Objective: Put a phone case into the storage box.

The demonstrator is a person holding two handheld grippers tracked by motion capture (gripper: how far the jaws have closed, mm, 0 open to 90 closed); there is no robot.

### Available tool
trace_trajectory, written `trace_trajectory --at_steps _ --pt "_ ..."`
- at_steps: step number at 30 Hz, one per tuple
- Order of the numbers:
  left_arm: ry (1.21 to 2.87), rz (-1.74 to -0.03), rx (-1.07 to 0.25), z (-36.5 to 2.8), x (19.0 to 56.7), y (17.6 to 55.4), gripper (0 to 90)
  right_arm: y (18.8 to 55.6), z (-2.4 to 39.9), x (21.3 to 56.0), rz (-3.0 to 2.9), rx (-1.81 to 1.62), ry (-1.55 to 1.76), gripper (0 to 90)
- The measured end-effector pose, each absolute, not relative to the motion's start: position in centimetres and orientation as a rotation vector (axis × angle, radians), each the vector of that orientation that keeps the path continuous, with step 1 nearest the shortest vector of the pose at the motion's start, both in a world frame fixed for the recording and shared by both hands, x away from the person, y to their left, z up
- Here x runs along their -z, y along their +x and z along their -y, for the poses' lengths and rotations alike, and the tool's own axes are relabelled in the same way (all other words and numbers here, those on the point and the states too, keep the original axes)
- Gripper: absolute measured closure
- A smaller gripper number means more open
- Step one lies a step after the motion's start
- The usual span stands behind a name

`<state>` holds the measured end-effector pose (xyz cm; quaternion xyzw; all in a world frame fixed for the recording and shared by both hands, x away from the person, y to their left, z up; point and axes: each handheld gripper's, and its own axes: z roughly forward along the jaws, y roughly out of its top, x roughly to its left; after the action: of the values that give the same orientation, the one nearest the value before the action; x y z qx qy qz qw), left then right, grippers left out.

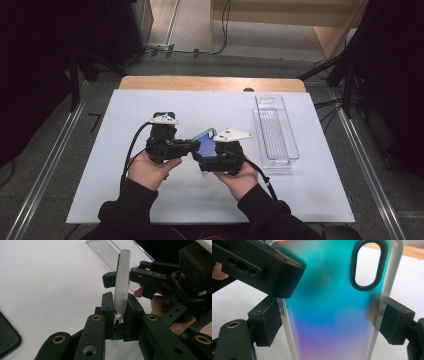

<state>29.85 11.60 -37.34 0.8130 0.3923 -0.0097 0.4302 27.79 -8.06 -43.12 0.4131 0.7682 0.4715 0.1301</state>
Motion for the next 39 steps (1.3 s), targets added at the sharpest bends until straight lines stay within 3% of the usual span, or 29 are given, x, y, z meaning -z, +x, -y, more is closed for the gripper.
trace_trajectory --at_steps 11,22,27,39 --pt "1.987 -0.969 -0.005 -12.4 36.3 29.8 68.1 27.9 7.9 43.6 -2.261 -1.345 1.191 15.0" --pt "1.996 -0.885 0.003 -13.3 36.3 30.1 39.2 28.9 9.4 43.8 -2.229 -1.318 1.246 14.9" --pt "2.058 -0.831 -0.016 -13.1 36.8 30.0 34.5 29.3 10.0 43.9 -2.221 -1.308 1.265 15.0" --pt "2.07 -0.795 0.029 -14.3 39.1 30.3 34.4 29.9 11.1 43.8 -2.23 -1.31 1.278 14.9"
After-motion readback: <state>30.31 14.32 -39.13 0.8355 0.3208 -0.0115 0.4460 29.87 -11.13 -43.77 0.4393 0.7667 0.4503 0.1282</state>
